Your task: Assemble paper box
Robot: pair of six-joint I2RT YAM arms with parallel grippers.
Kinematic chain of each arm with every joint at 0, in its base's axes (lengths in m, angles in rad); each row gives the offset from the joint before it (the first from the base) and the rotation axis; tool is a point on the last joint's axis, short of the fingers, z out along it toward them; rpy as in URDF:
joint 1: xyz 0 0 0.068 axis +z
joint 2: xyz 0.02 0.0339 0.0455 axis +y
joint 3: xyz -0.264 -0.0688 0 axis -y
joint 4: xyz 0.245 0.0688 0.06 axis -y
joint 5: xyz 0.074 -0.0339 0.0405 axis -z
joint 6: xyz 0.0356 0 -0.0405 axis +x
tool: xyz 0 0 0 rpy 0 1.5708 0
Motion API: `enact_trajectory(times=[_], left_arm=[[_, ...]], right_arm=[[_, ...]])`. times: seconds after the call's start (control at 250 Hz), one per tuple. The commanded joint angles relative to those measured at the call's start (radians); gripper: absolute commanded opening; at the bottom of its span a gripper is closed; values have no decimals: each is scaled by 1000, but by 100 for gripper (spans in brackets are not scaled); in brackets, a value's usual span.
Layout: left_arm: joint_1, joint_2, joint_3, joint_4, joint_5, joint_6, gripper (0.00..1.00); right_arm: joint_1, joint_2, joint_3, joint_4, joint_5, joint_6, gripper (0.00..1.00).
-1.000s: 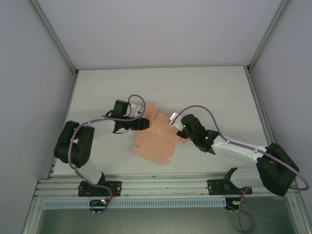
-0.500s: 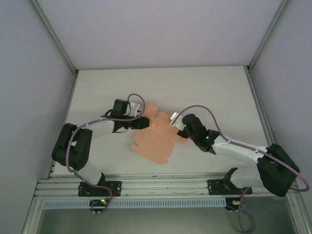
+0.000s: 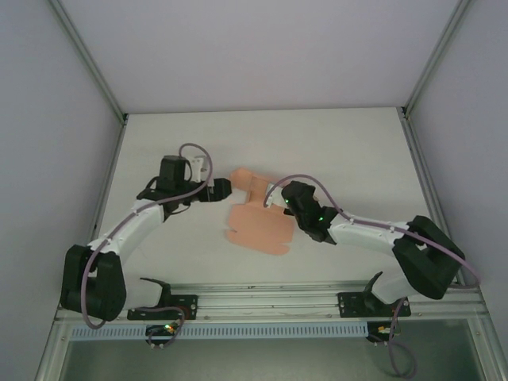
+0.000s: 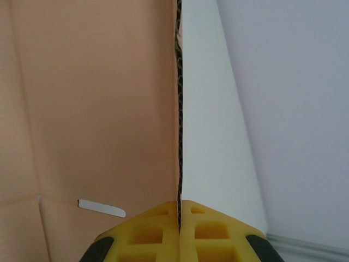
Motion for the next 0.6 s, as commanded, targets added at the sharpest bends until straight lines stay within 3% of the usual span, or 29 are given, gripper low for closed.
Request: enact_trajectory(times=[0.0,0.084,0.224,0.399,0.515,0.595], left_arm=[[73,26,42,-32,-146,-34,100],[120,103,72,17,-148,-46,100],[138,260,135,103,-44,-37,100],[105,402,189,128,74,28,79],[49,426,182,135,104,87,61],[21,426,150,172,157,105,55]], right_arm=[[35,58,-8,179,104,-191,0],[49,96,-12,225,126,-228,0],[60,120,-17,272,133,-235,0],[61,106,-17,277,135,-214,0],[61,103,-16,267,134,-199,0],[61,110,-13,260,138,-194,0]])
